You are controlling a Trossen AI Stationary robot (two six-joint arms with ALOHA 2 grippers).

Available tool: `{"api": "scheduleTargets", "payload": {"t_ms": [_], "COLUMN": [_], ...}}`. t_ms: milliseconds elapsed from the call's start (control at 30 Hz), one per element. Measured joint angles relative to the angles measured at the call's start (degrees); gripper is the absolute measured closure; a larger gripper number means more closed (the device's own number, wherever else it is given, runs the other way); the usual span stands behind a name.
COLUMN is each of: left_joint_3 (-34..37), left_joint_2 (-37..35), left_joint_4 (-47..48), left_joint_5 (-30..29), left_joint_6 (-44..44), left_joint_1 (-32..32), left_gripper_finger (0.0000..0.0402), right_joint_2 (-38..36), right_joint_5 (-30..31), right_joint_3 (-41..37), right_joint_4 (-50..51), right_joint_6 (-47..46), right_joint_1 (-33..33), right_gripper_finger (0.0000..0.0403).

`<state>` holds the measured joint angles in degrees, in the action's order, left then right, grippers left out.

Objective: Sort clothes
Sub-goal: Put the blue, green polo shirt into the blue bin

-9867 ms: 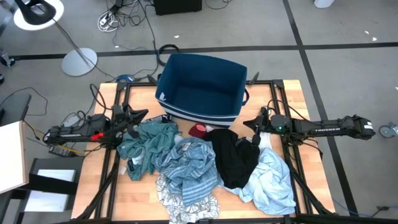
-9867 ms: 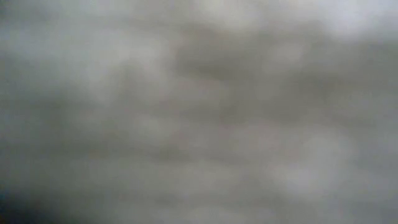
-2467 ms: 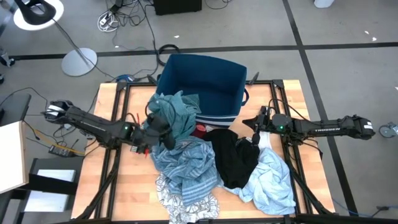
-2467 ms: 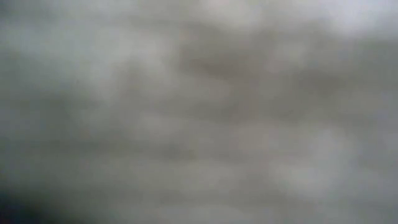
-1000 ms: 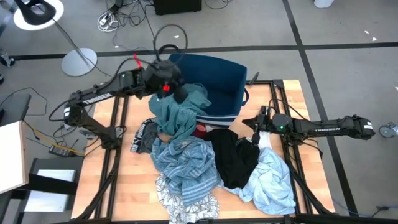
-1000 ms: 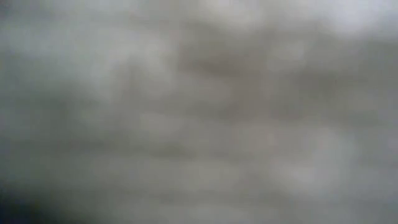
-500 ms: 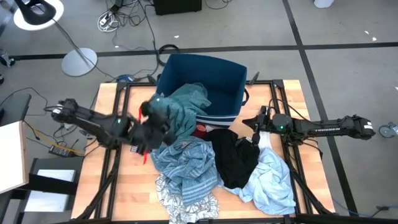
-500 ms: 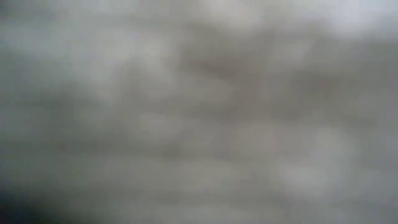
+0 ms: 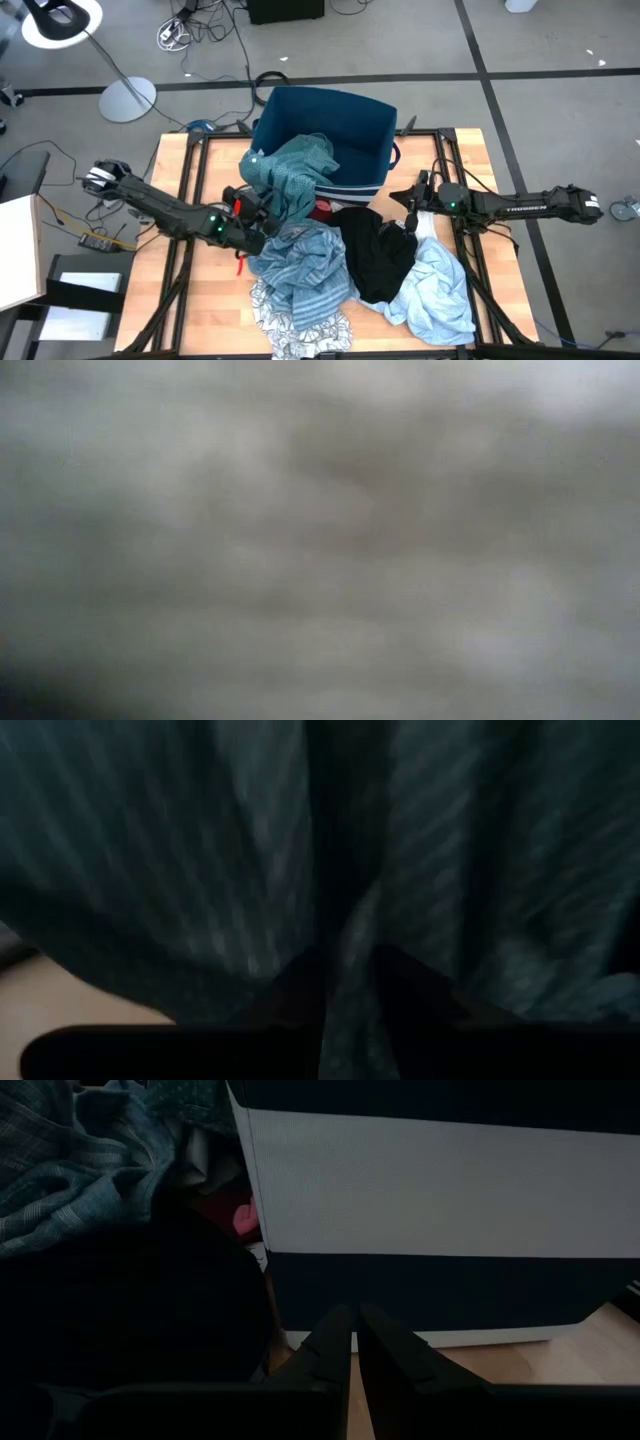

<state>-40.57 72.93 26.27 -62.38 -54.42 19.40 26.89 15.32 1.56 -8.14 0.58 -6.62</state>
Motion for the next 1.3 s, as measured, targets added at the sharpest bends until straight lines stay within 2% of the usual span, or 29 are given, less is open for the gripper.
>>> {"api": "scheduleTargets", "payload": {"t_ms": [167,267,333,400,500,600,900,1133,1300], "left_joint_3": [7.96,9.75,9.53,7.69,2.09,-5.69,-27.25,-42.53,-52.26], "left_joint_2": [0.01,0.02,0.02,-0.25,-0.33,-0.33,0.40,5.24,11.08], "left_joint_4": [-12.43,-18.67,-23.35,-26.79,-29.32,-29.44,-29.48,-29.01,-23.77], "left_joint_5": [9.67,13.35,14.51,15.58,15.88,18.85,21.44,25.00,32.37], "left_joint_6": [3.09,4.55,9.69,16.12,25.63,36.48,59.73,66.25,66.27], "left_joint_1": [-4.52,-6.22,-6.36,-6.34,-6.44,-8.04,-18.89,-30.92,-38.92], "left_gripper_finger": [0.0309,0.0352,0.0387,0.0395,0.0398,0.0399,0.0400,0.0401,0.0401], "right_joint_2": [-0.02,-0.02,-0.02,-0.01,0.00,-0.01,-0.01,-0.01,0.00], "right_joint_5": [-0.01,0.00,-0.01,0.00,0.00,0.01,-0.01,0.01,0.00], "right_joint_3": [0.00,0.00,0.00,0.00,0.00,0.00,0.00,0.00,0.00], "right_joint_4": [0.00,0.00,0.00,0.02,0.02,0.02,0.02,0.02,0.02], "right_joint_6": [0.00,0.00,0.00,0.00,0.00,0.00,0.00,0.00,0.00], "right_joint_1": [-0.01,-0.01,0.01,-0.01,0.00,0.01,0.00,0.01,0.00], "right_gripper_finger": [0.0380,0.0380,0.0380,0.0380,0.0380,0.0380,0.0380,0.0380,0.0380]}}
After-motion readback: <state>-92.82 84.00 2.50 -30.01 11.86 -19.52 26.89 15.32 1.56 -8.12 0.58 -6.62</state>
